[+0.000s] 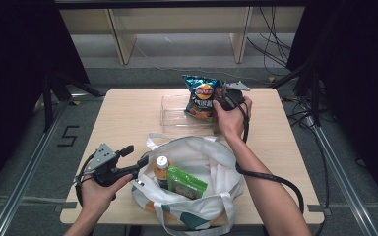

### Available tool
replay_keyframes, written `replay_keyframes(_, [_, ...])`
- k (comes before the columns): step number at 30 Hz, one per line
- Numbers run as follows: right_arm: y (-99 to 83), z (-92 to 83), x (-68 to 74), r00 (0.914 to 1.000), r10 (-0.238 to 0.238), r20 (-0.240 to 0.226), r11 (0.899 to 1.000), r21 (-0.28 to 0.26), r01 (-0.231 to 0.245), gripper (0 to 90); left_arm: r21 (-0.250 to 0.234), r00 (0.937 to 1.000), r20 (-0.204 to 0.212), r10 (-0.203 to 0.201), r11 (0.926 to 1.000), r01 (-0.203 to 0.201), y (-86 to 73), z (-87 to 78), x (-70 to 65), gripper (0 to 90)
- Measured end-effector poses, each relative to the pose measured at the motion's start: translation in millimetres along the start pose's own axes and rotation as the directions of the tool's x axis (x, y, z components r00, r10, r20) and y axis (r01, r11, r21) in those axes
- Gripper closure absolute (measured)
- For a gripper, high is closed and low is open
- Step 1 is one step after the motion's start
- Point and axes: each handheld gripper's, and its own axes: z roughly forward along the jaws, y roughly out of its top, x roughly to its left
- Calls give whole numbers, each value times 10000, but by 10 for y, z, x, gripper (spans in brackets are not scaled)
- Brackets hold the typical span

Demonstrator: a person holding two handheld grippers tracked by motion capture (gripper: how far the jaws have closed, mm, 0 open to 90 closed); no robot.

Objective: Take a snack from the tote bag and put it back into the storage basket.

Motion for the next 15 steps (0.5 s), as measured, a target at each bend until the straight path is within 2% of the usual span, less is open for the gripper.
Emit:
replay_keyframes(2, [-2, 11, -29, 9994, -351, -16, 9993, -121, 351, 376, 1, 10000, -11, -4, 10000, 4, 0, 0, 1, 299])
replay_keyframes(7, [-10, 13, -39, 9992, -391, -39, 9991, -142, 390, 374, 2, 10000, -13, -5, 10000, 5, 0, 1, 1, 299])
replay_keyframes(9, [-12, 9, -23, 9998, -206, -71, 9998, -84, 205, 374, 10, 10000, -13, 4, 10000, -4, -1, 0, 2, 299])
replay_keyframes(10, [-14, 15, -33, 9994, -345, -87, 9993, -151, 344, 373, 12, 10000, -13, -2, 10000, 2, -1, 0, 3, 299])
replay_keyframes(11, [-16, 12, -24, 9997, -234, -100, 9997, -105, 233, 372, 6, 10000, -16, -6, 10000, 6, -1, 0, 2, 300])
replay_keyframes(12, [-13, 17, -39, 9986, -527, -60, 9985, -178, 526, 372, 0, 10000, -19, 1, 10000, -1, 0, -1, 2, 299])
replay_keyframes(15, [-16, 18, -39, 9989, -462, -112, 9988, -149, 460, 364, 20, 10000, -16, 15, 10000, -15, -2, -1, 3, 299])
